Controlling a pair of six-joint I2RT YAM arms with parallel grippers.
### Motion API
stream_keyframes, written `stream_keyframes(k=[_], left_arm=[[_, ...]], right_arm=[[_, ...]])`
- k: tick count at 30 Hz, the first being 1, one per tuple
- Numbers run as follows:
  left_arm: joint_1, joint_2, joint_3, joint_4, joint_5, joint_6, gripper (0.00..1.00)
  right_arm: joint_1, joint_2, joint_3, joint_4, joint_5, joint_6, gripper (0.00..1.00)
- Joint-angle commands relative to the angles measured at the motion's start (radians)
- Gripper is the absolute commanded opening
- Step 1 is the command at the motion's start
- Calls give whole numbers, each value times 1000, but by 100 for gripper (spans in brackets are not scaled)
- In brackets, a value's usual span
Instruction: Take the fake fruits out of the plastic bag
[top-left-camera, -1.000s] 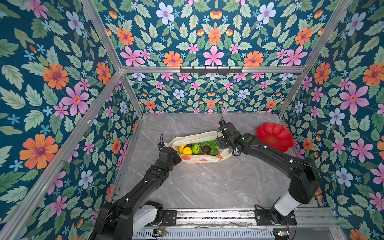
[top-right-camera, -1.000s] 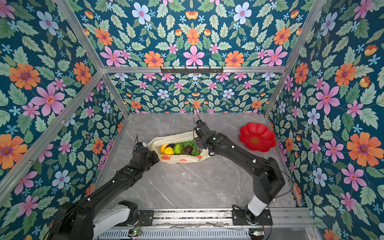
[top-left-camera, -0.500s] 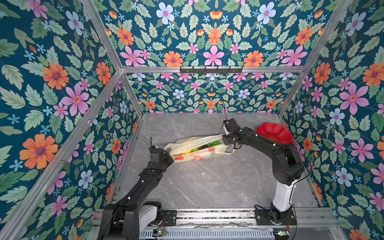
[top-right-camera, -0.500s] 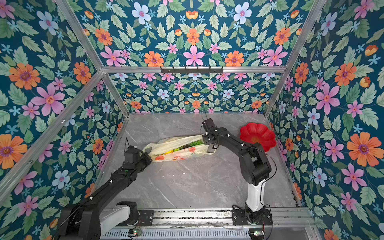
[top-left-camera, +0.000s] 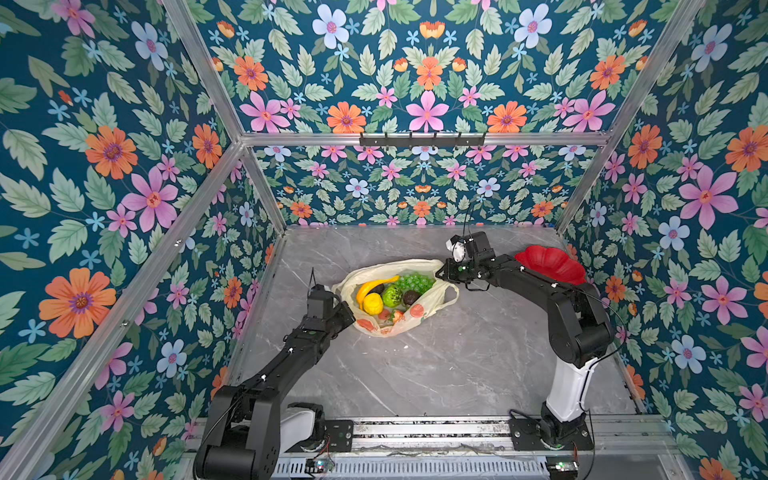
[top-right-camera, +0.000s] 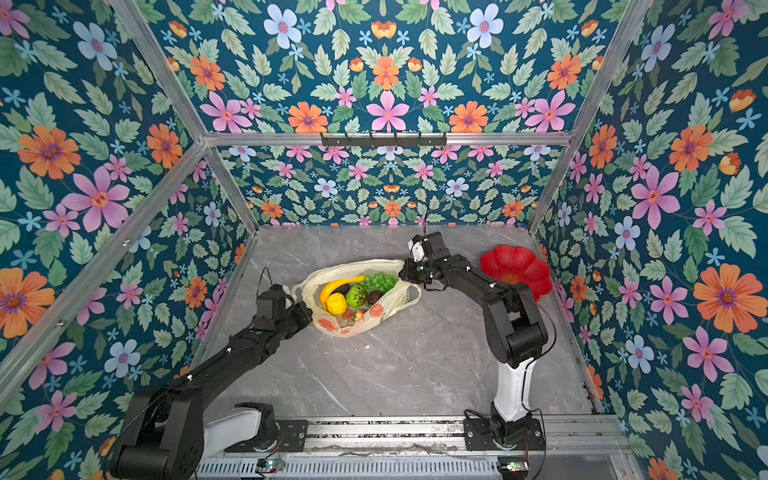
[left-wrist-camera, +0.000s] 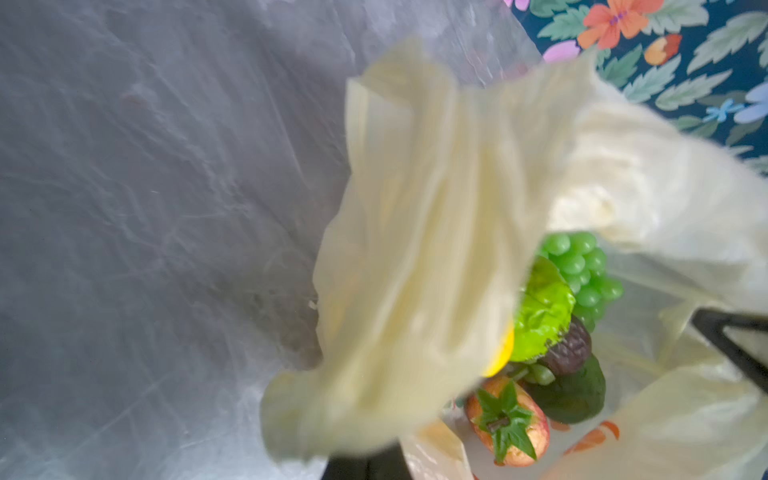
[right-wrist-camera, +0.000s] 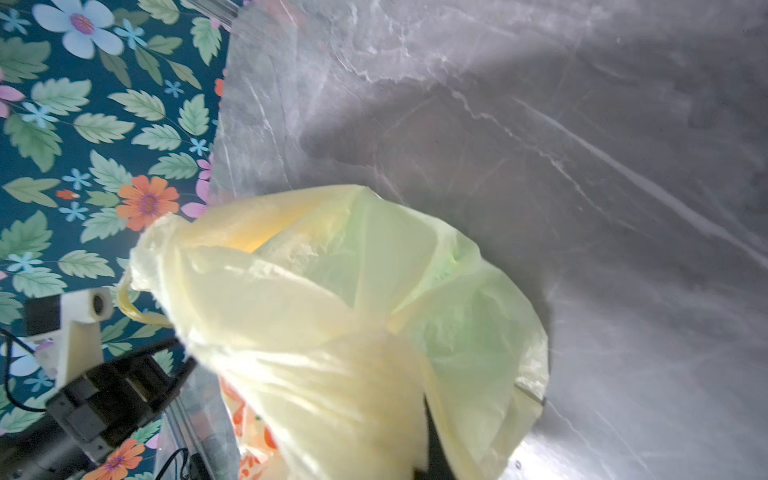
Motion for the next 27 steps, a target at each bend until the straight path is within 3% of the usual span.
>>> stream_keyframes(k=[1,3,4,8,12,15,21,24,27], left_arm=[[-58,4,11,-36,-61,31,1],[-72,1,5,-27,-64,24,1],[-73,-2,1,-20,-64,21,1],[-81,-4,-5,-4,-52,16,1],[-98,0,-2,6,-49,16,1],[-116,-3,0,14,-58,14,2],[-144,-10,-8,34,-89,4,2],[-154,-4,-10,46,-91,2,2],[-159,2,-11,49,-93,0,2]], right_arm=[[2,27,47,-26,-20,30,0],[1,38,66,-52,-3,27,3],[4,36,67,-60,5,27,9],[13,-3,62,-125,84,12,53],[57,-75,67,-269,343,-20,74],[113,-154,18,-317,577,29,83],[249,-236,-95,-299,813,180,89],[278,-245,-168,-173,745,223,98],[282,-203,-161,-142,661,242,99]])
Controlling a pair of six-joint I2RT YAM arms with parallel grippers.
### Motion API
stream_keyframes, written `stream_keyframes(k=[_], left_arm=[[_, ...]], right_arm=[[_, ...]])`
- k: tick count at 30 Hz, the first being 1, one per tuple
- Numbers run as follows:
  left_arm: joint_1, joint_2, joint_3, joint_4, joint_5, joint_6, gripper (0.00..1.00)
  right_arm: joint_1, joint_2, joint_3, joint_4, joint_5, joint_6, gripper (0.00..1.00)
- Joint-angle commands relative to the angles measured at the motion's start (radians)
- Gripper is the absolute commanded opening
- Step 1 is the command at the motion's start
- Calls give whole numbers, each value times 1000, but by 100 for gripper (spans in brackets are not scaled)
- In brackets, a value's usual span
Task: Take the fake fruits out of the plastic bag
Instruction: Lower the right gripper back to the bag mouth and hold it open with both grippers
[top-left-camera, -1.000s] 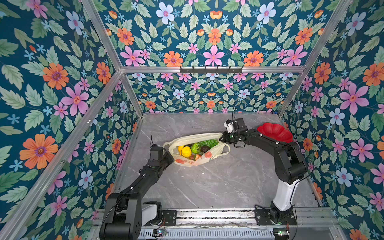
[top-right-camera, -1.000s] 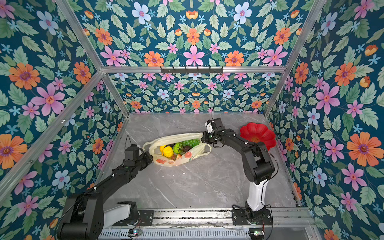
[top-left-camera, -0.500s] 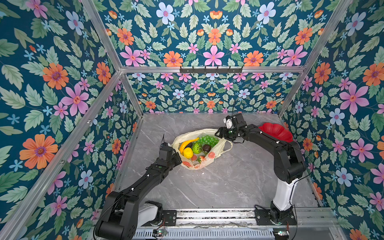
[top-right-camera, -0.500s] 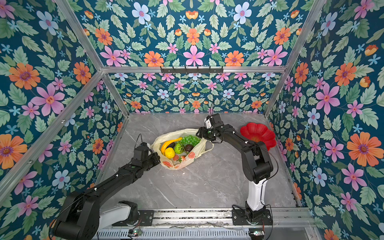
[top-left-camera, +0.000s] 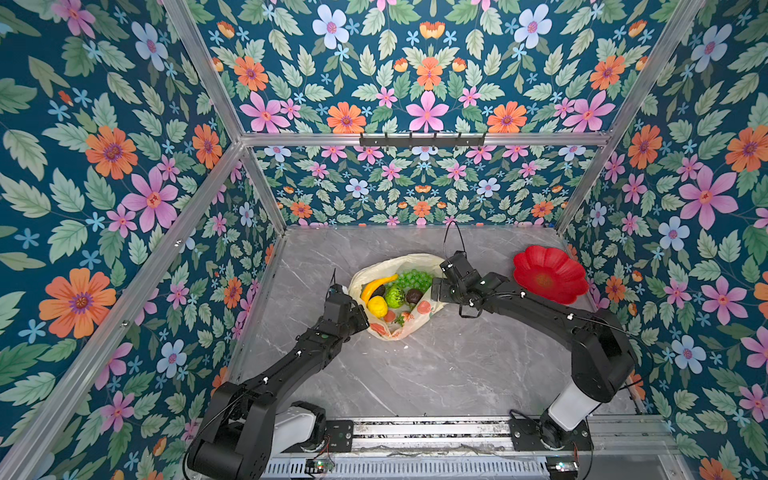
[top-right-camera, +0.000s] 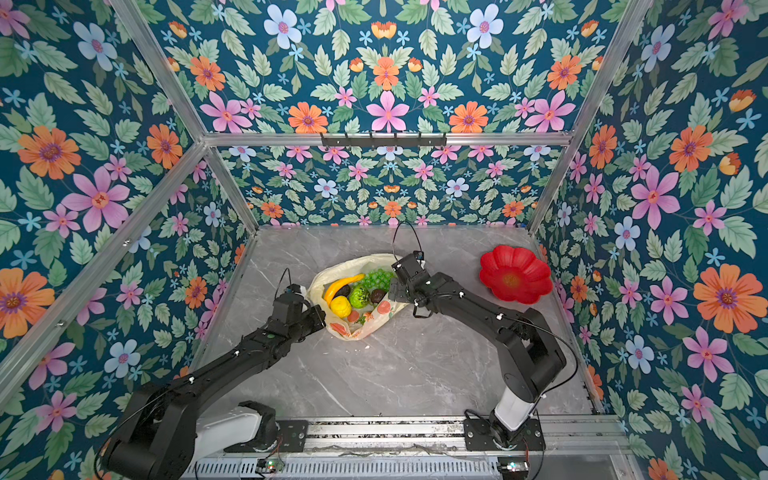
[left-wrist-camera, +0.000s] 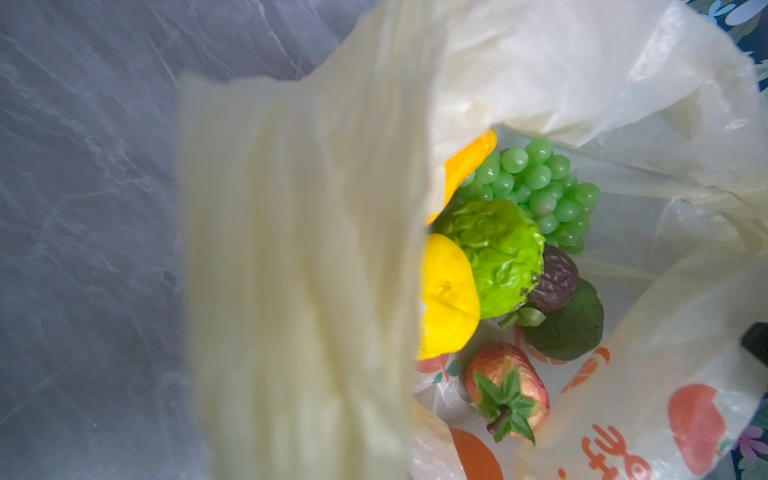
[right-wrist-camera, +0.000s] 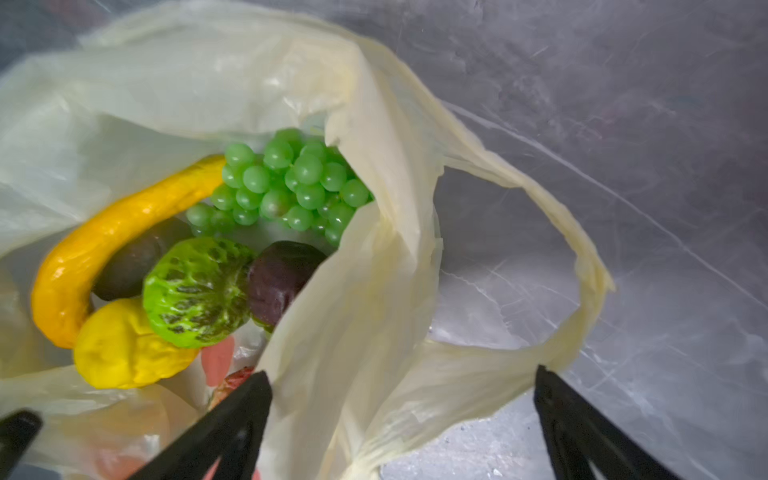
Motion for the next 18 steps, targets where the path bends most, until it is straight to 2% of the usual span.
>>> stream_keyframes(k=[1,3,6,8,9,13,16,18], left_arm=[[-3,3,-3,23,-19,-5,2],[-4,-1,-5,18,-26,-7,2],[-3,-9,-11,1,-54,-16,1],[-2,-14,-23,-3,-73,-32,0],[0,-18,-31,1,-84,-41,0],[28,-20,-60,29,-73,-88,0],[71,-6,-81,65,-22,-121,0],[79,8,-86,80,-6,-126,0]], right_arm=[[5,32,7,69,-41,58,96],[2,40,-2,78,-50,55,86],[-26,22,-64,130,-82,45,64],[-75,4,-131,220,-162,49,42],[-114,-8,-183,296,-237,57,31],[-198,-16,-266,455,-398,51,2],[-251,-10,-345,622,-515,90,0],[-269,7,-378,698,-547,111,0]])
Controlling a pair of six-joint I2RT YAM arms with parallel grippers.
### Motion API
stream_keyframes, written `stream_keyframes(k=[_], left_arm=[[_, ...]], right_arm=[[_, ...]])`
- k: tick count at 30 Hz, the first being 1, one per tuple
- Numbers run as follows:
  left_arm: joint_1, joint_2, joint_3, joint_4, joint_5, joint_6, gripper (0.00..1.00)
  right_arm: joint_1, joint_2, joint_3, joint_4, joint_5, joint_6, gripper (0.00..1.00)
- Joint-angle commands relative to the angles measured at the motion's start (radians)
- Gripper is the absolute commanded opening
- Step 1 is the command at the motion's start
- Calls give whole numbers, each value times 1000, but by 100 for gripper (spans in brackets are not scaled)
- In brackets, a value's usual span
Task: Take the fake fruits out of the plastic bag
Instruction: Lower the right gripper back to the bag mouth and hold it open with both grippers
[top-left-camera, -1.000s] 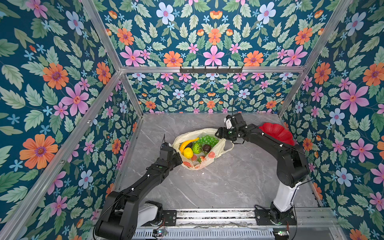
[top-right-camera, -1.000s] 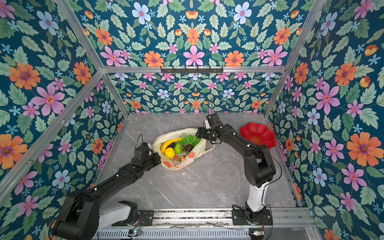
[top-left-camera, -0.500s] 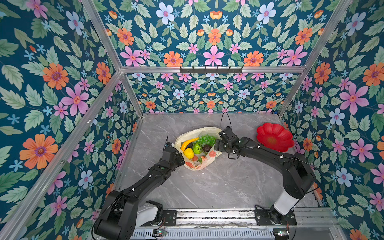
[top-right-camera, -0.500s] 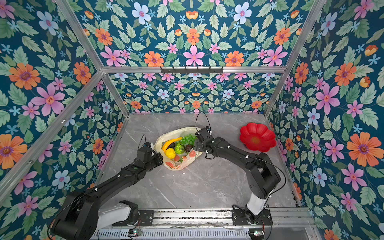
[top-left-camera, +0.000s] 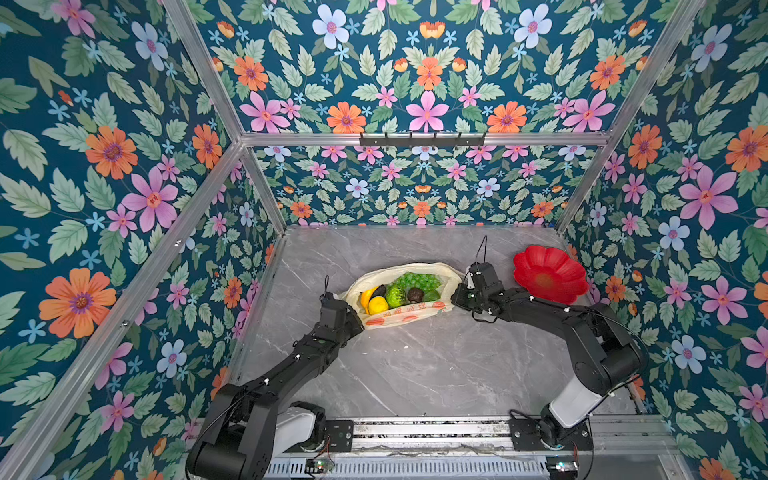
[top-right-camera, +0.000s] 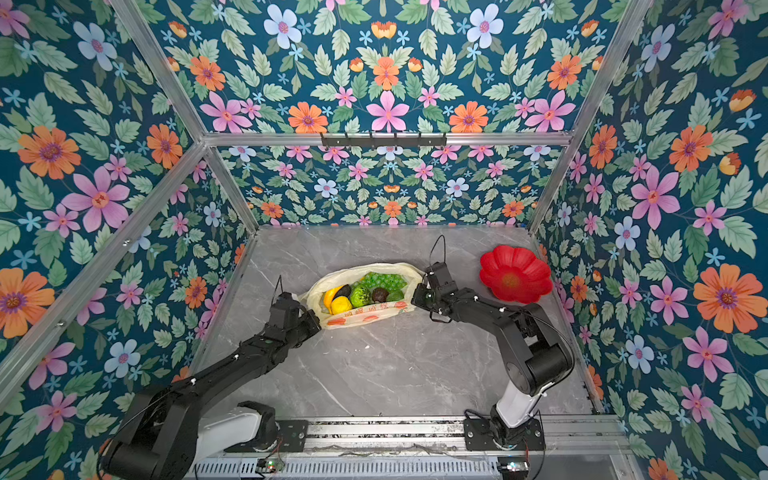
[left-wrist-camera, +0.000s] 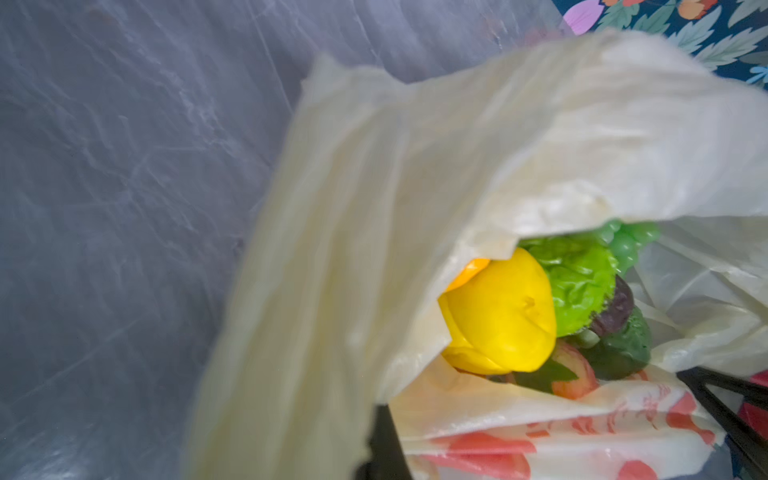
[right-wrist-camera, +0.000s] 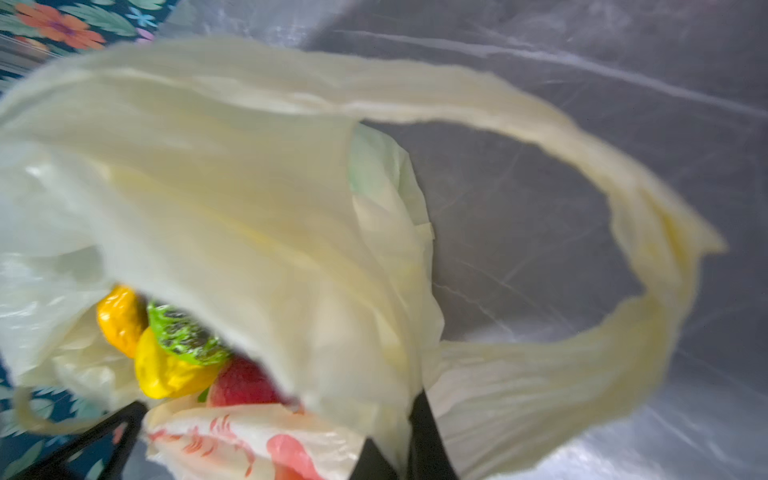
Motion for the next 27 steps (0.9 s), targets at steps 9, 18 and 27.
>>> stream_keyframes(k=[9,18,27], left_arm=[[-55,64,32,64,35,30,0],[-31,233,136,123,40,87,0],[-14,230,164,131,17,153,0]], right_arm=[[-4,152,-12,363,-175,79,0],[40,324,265,247,-139,20,0],[41,288,322,49,-45,-53,7]])
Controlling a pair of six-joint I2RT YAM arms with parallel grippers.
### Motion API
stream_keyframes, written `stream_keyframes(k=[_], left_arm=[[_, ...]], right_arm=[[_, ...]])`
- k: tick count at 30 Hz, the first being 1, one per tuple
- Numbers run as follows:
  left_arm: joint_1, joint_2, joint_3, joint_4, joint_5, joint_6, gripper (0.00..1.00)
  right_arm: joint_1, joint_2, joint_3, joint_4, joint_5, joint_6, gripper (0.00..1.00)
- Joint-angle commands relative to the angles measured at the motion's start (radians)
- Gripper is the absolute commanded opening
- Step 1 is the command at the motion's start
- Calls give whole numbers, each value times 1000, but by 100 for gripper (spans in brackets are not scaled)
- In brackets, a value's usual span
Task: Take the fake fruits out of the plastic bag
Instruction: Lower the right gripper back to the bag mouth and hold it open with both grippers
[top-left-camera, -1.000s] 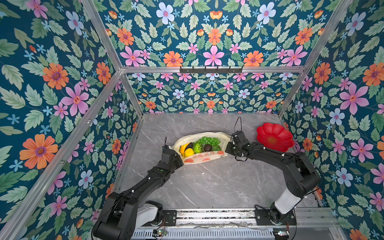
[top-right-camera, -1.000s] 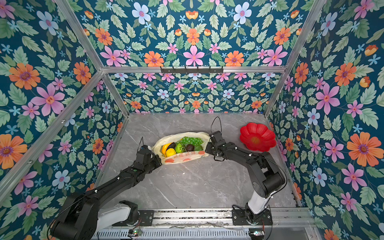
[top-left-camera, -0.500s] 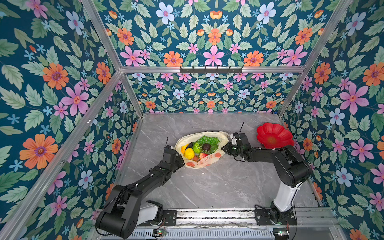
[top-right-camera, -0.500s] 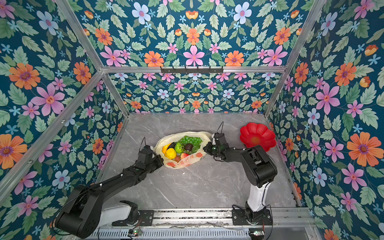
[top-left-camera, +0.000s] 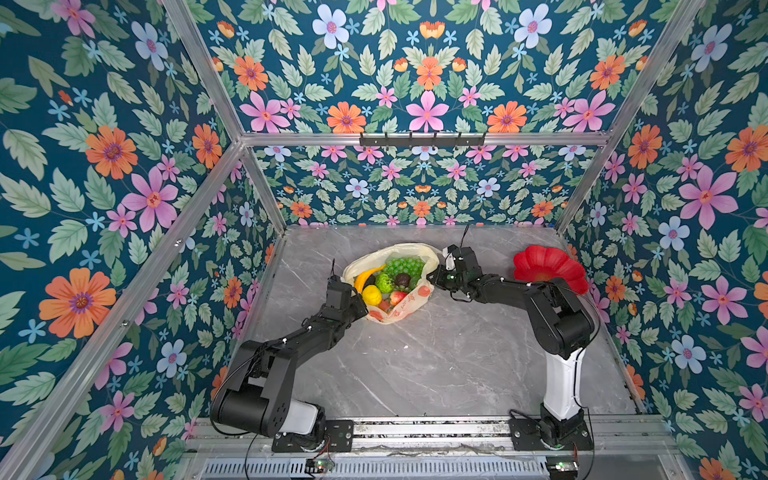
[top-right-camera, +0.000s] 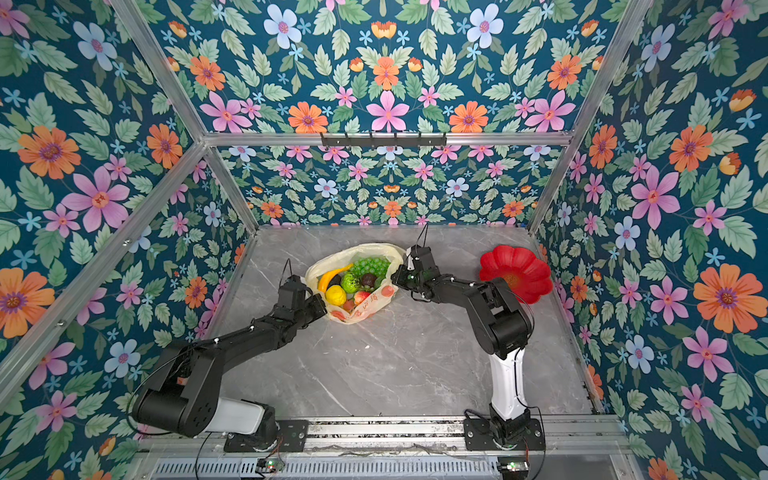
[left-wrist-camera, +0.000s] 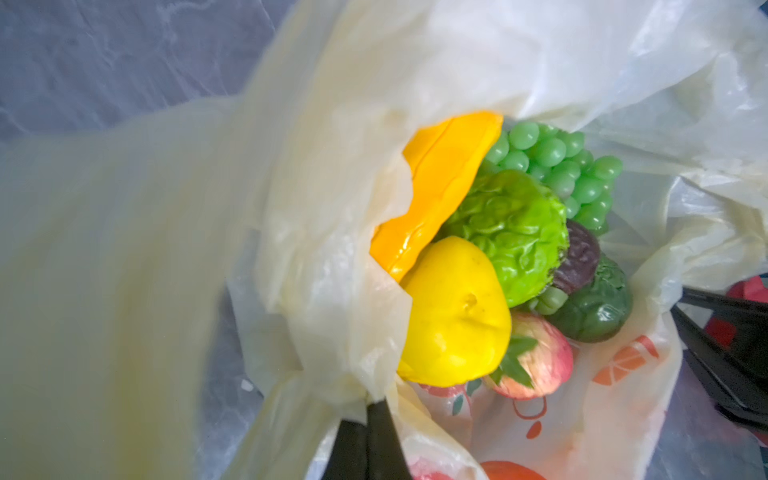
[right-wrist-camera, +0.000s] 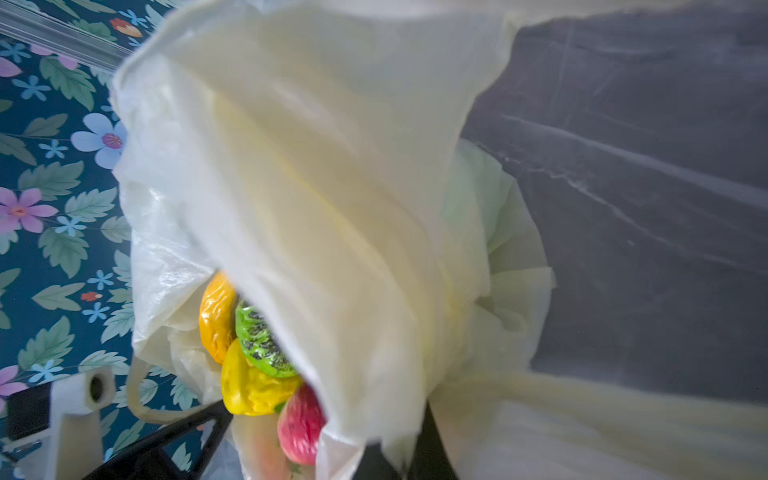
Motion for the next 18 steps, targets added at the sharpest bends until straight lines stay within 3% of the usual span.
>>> stream_keyframes(k=[1,4,8,12,18], left_arm=[[-13,-11,-14,21,15,48,0],[-31,-36,-45,22,8,60,0],[-47,-79,-73,14,-21,79,0],[-52,-108,-91,18,-28,107,0],[-57,-104,-97,38,-11,128,0]], right_arm=[[2,-41,-11,-115,60,-48,17],[22,-97,-33,-174,100,-68,52],[84,-177,-32,-298,247,-61,78],[138,-182,8,-398,358,-21,86],[176,-69,151,-521,366,-19,87]])
